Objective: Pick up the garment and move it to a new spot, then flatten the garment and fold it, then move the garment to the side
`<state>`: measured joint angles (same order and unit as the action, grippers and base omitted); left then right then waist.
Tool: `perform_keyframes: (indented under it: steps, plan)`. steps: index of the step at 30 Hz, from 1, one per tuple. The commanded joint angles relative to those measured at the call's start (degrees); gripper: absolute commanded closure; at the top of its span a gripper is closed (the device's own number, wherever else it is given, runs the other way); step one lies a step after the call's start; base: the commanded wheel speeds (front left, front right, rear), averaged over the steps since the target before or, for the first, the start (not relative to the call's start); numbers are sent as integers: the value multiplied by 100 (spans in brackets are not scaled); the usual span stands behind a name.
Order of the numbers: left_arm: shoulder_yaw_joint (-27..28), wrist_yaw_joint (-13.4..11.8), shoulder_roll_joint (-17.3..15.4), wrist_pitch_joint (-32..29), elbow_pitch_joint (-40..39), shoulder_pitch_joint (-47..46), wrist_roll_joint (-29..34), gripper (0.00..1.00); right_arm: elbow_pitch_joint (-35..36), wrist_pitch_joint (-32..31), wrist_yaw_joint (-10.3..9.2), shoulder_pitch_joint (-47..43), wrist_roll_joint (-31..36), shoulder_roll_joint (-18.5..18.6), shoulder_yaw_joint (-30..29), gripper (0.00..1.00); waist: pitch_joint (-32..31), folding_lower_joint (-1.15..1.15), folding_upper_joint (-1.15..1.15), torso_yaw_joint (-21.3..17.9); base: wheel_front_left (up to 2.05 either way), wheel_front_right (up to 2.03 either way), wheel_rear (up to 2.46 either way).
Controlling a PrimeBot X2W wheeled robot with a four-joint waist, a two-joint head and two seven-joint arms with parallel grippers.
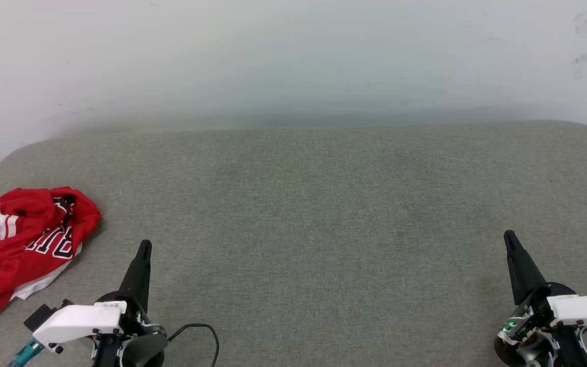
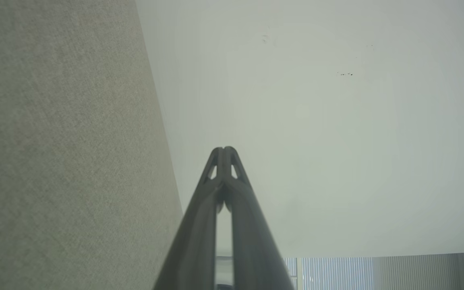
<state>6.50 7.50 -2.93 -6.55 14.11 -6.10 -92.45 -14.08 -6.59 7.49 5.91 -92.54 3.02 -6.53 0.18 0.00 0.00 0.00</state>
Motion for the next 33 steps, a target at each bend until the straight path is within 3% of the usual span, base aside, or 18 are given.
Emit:
perform_keyframes:
  steps: [1, 4, 5, 13, 20, 33]
  plan:
    - [14, 12, 8, -12, -4, -38, 7, 100, -2, -5, 0, 74, 26, -24, 3, 100, 0, 0, 0, 0, 0, 0, 0]
    - [14, 12, 8, -12, -4, -38, 7, 100, -2, -5, 0, 74, 26, -24, 3, 100, 0, 0, 0, 0, 0, 0, 0]
    - [0, -1, 0, 3, 0, 1, 0, 0, -1, 3, 0, -1, 2, 0, 0, 0, 0, 0, 0, 0, 0, 0, 0]
    - [-12, -2, 8, 190, -37, 114, 111, 0, -57, 189, 0, -111, 175, -2, 27, 0, 6, 0, 0, -1, 0, 0, 0]
    - [142, -72, 7, 385, -169, 106, 723, 0, 95, 384, 0, -136, 807, -3, -49, 0, 22, 0, 0, -2, 0, 0, 0]
    - [-85, -692, 6, 707, -728, 219, 2400, 0, 663, 707, 0, -201, 2298, -5, -102, 0, 52, 0, 0, 6, 0, 0, 0]
